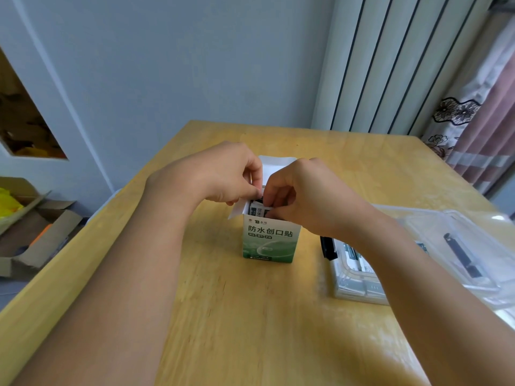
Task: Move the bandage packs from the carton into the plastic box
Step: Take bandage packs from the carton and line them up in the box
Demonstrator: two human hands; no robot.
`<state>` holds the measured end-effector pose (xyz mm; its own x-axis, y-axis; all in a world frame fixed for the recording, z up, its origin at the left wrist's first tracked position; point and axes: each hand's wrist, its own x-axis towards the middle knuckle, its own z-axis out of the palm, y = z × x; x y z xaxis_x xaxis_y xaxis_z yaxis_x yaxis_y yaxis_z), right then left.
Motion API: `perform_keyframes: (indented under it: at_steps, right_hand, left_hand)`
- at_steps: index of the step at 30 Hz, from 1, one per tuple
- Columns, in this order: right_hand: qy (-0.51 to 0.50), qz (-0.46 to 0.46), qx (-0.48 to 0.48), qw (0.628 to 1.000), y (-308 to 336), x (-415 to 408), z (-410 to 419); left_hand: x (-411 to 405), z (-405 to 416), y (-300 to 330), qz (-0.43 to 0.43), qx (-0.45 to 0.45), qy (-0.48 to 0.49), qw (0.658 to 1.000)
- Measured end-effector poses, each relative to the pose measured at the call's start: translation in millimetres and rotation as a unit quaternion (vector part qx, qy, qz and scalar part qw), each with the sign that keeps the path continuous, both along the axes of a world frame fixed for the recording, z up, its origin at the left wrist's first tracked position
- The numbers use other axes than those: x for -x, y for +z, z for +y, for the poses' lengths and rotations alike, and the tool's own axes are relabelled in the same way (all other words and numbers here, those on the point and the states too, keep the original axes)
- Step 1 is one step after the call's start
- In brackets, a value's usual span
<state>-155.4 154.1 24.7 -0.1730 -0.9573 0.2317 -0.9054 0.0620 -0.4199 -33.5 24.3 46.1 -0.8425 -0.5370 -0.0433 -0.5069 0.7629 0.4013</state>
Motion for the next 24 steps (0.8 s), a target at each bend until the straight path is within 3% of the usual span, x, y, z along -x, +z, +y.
perform_keyframes:
  at_steps: [9, 17, 20, 24]
  right_hand:
    - [0.004, -0.033, 0.025, 0.999, 2.6, 2.4, 2.5]
    - [-0.006, -0.193, 0.085, 0.977, 27.1, 27.2, 18.2]
    - [-0.007, -0.292, 0.129, 0.948, 31.7, 41.2, 23.1]
    - [0.005, -0.433, 0.192, 0.881, 39.3, 63.5, 34.6]
  left_hand:
    - [0.4, 2.1, 0.2, 0.011, 0.015, 0.003, 1.0]
    - [-3.8, -0.1, 8.6, 0.045, 0.004, -0.002, 0.999]
    - [-2.6, 3.9, 14.5, 0.156, -0.07, 0.018, 0.985]
    - [7.2, 30.4, 25.5, 0.266, -0.298, -0.008, 0.917]
